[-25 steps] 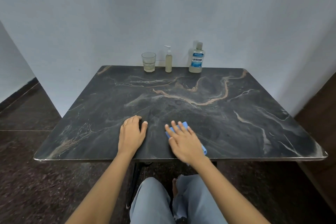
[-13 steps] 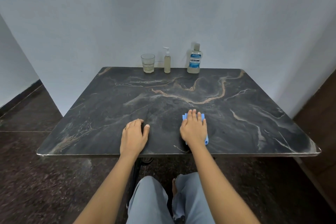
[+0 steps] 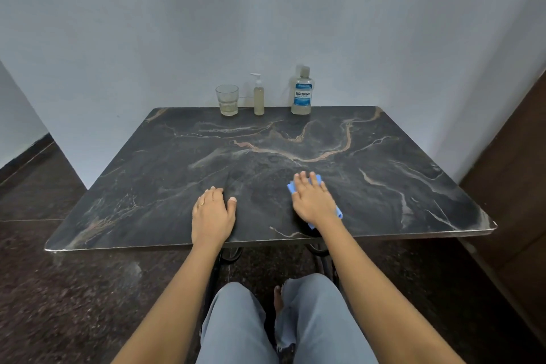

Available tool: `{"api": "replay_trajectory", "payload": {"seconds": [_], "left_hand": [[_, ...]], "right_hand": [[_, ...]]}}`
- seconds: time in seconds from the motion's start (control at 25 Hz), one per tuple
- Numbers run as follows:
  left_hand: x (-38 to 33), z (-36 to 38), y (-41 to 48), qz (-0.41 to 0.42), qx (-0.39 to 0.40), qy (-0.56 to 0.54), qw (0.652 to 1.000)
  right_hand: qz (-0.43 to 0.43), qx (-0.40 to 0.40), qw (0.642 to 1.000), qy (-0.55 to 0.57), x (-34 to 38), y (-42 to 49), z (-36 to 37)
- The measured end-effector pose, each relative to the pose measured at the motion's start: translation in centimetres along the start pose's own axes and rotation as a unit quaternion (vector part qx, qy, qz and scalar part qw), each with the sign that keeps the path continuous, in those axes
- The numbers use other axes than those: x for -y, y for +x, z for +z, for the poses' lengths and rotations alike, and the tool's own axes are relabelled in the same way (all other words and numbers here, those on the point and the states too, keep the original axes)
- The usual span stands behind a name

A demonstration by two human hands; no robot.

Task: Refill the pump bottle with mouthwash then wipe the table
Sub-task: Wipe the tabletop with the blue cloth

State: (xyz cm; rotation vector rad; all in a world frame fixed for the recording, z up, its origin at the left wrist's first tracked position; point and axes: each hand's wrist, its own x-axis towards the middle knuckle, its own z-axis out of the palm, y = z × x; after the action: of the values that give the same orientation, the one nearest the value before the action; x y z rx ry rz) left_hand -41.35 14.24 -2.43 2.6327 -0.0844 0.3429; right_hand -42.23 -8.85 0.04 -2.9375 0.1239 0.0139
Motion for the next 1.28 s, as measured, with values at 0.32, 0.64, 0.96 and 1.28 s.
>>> {"api": "replay_trajectory", "payload": {"seconds": [0.32, 0.64, 0.96, 1.28], "left_hand": [[0.3, 0.0, 0.0, 0.004, 0.005, 0.011, 1.000], [0.5, 0.0, 0.0, 0.013, 0.015, 0.019, 1.000], [-1.4, 0.7, 0.1, 0.081, 0.002, 0.074, 0.994], [-3.1, 1.4, 0.3, 0.079, 0.043, -0.049, 0.995]], "right_hand": [[-0.027, -0.018, 0.999, -0.011, -6.6, -1.9, -1.0], [-0.161, -0.027, 0.986, 0.028, -2.0, -3.9, 0.3], [0.044, -0.021, 0.999, 0.022, -6.7, 1.3, -1.7], [-0.037, -0.080, 0.996, -0.001, -9.5, -3.2, -1.0]]}}
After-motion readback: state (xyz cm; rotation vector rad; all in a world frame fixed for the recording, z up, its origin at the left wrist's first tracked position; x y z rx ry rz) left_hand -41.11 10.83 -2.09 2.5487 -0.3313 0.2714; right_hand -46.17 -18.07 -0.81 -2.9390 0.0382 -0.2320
